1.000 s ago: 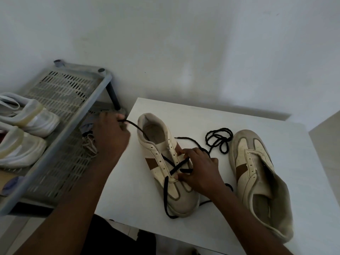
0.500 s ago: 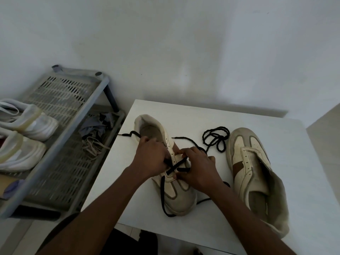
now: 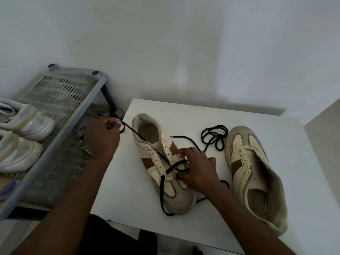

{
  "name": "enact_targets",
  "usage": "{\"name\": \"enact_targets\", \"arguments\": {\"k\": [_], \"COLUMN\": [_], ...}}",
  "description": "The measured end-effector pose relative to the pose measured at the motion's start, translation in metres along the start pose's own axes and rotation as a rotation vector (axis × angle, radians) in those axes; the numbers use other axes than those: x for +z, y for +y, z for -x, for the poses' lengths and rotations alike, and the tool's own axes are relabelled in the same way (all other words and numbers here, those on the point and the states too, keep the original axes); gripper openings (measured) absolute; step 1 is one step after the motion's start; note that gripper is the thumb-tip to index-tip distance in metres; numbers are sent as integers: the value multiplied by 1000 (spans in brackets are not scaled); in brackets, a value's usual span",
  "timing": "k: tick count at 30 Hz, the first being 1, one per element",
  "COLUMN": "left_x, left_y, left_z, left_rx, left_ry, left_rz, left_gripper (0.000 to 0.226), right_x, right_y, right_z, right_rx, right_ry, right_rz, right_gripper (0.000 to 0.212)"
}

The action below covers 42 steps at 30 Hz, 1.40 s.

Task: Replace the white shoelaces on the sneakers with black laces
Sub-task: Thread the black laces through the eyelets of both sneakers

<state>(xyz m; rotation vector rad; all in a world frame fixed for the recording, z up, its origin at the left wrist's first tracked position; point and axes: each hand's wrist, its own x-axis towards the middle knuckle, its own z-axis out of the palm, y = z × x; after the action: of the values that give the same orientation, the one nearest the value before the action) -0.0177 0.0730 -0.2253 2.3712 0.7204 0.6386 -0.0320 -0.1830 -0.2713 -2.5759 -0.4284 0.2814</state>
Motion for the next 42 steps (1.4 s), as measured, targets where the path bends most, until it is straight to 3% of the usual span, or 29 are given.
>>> {"name": "enact_targets", "arguments": {"k": [2,3,6,8,10,12,15,18,24,29,32,37,42], "left_x": [1,0,-2,2,12,23,26,27,34,35,29,15,21], "left_y": [-5,-5,7,22,34,37,40,41,45,42,39,13,-7], "left_z": [-1,-1,6,20,38,48,51,58,66,60,50,15,0], "left_rx": [-170,-164,206,430,541,625,667,665,622,593,545,307,68], "left_ry": [7,-2,-74,-338,-669,-742,-672,-714,-701,-697,-572,-135,6], "left_rz": [125,95,-193,-46,-47,-188,-391,-522,-589,-439,-217,-62,-8], "left_gripper": [15,16,24,11,6,10,19,26,23,16,11,13,18], "right_x": [-1,-1,-3,-4,-4,-4,-3,-3,-1,-1,-2,0,0], "right_y": [-1,-1,-3,-2,-2,-1,-2,-1,1,2,3,4,4], "right_z": [0,-1,-1,0,0,0,-1,-2,-2,-1,-2,-1,-3], "right_rx": [2,0,-6,-11,-15,-16,-19,-15,-16,-19,-20,-13,-6], "right_ry": [-10,-12,-16,-17,-18,-15,-11,-7,0,-8,-18,-15,-20], "right_rz": [8,6,-11,-9,-7,-9,-15,-23,-28,-13,0,-18,-37], "right_gripper": [67,67,68,68,68,67,66,66,64,66,66,67,67]}}
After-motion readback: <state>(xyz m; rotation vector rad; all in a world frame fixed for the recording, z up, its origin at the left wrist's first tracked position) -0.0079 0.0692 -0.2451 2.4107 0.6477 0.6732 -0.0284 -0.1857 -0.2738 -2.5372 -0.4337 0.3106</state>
